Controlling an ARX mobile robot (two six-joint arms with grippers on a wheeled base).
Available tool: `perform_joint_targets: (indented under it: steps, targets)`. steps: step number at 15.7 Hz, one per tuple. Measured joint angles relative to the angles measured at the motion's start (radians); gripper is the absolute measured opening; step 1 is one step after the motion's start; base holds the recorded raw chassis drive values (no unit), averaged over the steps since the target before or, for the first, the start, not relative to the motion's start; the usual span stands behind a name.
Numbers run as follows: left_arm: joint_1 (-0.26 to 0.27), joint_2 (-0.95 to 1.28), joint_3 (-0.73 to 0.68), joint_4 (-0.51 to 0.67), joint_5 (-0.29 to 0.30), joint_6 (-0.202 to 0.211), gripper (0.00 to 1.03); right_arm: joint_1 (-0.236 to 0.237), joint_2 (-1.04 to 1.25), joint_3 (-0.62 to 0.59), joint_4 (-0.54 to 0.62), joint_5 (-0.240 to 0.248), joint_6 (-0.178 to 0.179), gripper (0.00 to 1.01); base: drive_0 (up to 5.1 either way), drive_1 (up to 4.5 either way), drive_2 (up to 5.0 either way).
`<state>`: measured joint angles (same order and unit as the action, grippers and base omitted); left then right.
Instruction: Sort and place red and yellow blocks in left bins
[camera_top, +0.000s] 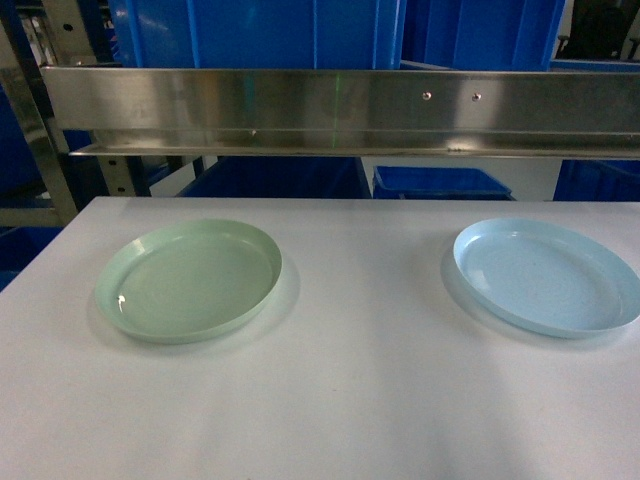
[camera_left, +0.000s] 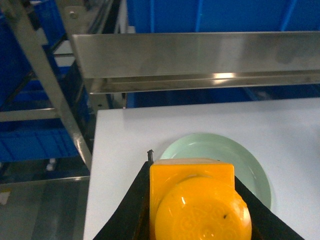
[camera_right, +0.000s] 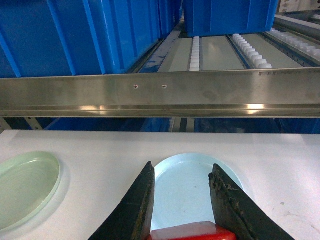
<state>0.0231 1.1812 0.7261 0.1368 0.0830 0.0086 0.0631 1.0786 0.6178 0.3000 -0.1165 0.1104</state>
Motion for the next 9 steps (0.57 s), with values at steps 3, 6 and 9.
perform_joint_targets:
  steps: [3,6,9]
  targets:
    - [0.041,-0.021,-0.031,0.107,-0.001,-0.038,0.27,0.0,0.0,0.0,0.0,0.0,0.0,0.27,0.0,0.0,0.0]
    - [0.059,-0.021,-0.028,0.076,0.037,-0.048,0.27,0.0,0.0,0.0,0.0,0.0,0.0,0.27,0.0,0.0,0.0]
    - [0.06,-0.01,-0.027,0.068,0.053,-0.034,0.26,0.0,0.0,0.0,0.0,0.0,0.0,0.27,0.0,0.0,0.0]
